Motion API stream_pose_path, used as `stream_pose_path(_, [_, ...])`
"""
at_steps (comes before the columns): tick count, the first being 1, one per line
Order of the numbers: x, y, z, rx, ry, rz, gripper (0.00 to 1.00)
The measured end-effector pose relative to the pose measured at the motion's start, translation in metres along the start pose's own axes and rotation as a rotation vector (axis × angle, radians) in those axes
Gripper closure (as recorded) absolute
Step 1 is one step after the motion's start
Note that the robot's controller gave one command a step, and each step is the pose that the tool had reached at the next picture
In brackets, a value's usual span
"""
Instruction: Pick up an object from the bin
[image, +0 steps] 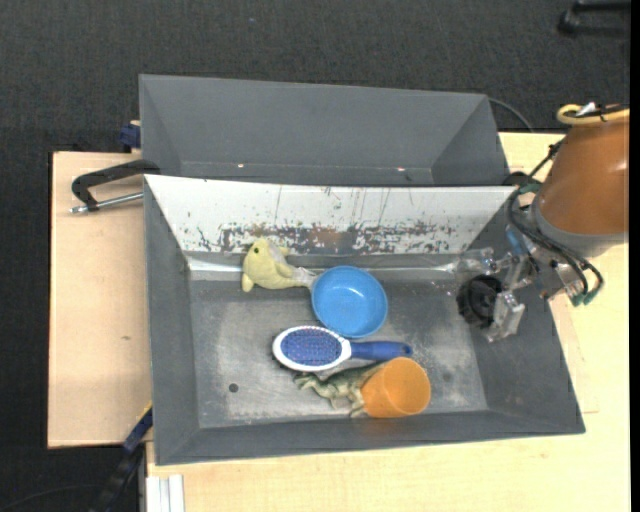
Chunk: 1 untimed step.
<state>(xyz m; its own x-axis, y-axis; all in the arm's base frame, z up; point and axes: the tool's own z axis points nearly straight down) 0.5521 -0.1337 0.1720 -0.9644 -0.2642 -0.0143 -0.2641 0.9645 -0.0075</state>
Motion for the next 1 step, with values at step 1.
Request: stream_pose_path(1, [0.0313, -0.0120, -0.0461, -0.002, 0.005, 0.039, 1.00])
